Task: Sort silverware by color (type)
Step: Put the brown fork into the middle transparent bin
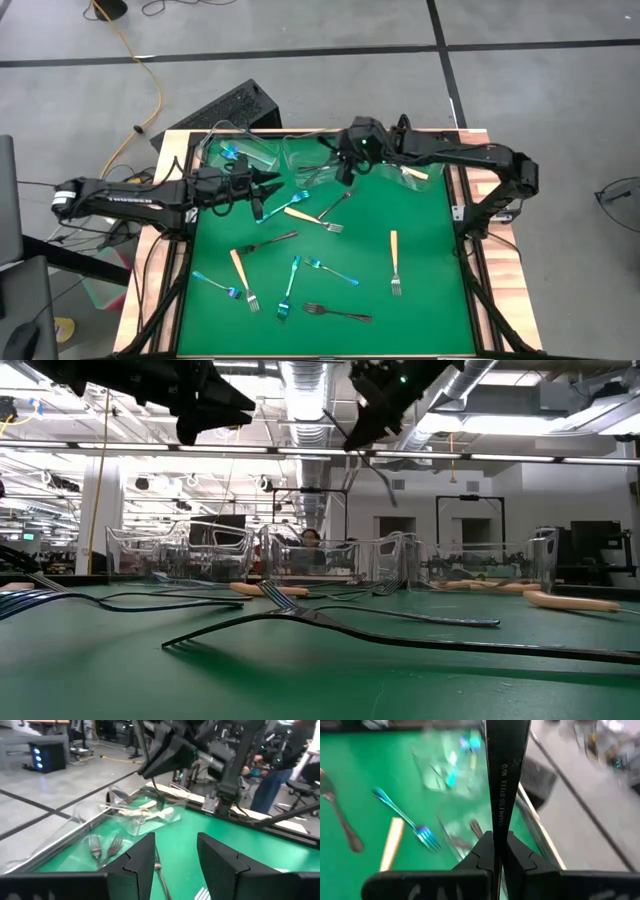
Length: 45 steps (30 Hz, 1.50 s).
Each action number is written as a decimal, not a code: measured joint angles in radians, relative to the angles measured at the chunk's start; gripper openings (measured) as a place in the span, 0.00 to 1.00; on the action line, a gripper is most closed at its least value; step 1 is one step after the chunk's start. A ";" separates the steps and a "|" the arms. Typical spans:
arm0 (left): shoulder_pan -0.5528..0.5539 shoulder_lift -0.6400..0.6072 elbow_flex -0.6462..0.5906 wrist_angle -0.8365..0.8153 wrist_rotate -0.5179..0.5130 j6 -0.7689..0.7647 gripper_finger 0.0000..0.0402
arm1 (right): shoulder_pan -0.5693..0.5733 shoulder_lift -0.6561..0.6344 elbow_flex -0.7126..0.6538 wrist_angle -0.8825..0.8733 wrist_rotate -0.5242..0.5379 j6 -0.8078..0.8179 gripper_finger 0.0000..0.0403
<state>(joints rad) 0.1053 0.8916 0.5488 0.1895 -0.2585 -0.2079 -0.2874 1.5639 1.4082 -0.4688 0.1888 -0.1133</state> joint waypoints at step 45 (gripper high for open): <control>0.001 -0.016 0.000 -0.185 -0.042 -0.051 0.32 | -0.123 0.635 0.476 -0.280 -0.085 -0.467 0.09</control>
<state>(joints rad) 0.1059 0.8761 0.5488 0.0044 -0.3000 -0.2590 -0.4103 2.1990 1.8847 -0.7492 0.1034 -0.5808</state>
